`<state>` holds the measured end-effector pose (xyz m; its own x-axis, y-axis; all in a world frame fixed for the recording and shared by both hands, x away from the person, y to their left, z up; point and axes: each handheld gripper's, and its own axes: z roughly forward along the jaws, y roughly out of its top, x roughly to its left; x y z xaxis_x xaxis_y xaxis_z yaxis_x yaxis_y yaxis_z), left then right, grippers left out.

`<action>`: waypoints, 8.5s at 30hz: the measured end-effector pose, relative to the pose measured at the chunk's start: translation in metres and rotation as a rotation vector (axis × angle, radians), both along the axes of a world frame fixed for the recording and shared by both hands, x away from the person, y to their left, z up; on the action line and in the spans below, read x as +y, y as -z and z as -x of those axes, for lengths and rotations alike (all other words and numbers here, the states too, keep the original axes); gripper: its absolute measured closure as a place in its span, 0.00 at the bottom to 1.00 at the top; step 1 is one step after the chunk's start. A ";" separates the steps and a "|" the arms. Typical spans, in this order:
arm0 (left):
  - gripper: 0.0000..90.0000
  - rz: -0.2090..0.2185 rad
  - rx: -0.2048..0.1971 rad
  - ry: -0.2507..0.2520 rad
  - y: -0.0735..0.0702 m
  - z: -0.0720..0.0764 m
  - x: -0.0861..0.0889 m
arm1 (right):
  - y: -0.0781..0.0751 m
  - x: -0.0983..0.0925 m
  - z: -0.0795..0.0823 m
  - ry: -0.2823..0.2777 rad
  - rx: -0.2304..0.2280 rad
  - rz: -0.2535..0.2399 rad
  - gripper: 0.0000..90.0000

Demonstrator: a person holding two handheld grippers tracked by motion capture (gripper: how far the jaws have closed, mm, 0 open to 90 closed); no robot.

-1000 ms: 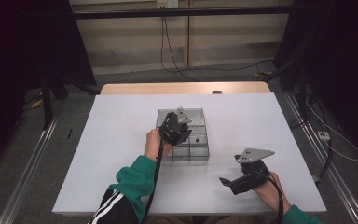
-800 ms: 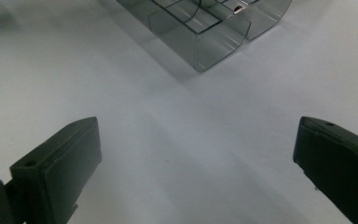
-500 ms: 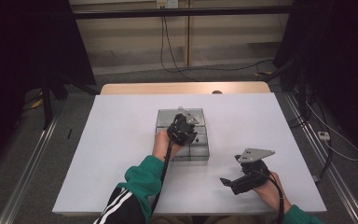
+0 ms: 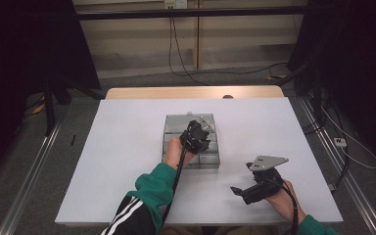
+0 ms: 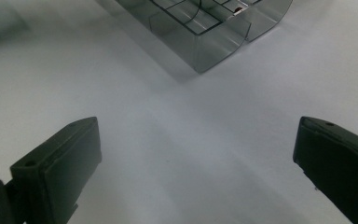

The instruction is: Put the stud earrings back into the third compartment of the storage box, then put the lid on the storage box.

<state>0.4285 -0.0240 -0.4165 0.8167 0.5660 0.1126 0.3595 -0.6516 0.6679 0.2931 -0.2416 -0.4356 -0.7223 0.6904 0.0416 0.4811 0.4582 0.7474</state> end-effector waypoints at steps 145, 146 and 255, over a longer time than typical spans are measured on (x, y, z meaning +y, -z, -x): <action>0.66 0.001 0.073 -0.082 0.023 0.014 0.078 | 0.006 0.001 -0.118 0.170 0.031 0.021 0.19; 0.66 0.001 0.073 -0.082 0.022 0.014 0.078 | 0.006 0.001 -0.121 0.184 0.026 0.024 0.23; 0.65 0.028 0.053 -0.072 0.022 0.015 0.080 | -0.033 0.055 -0.202 0.363 -0.004 -0.091 1.00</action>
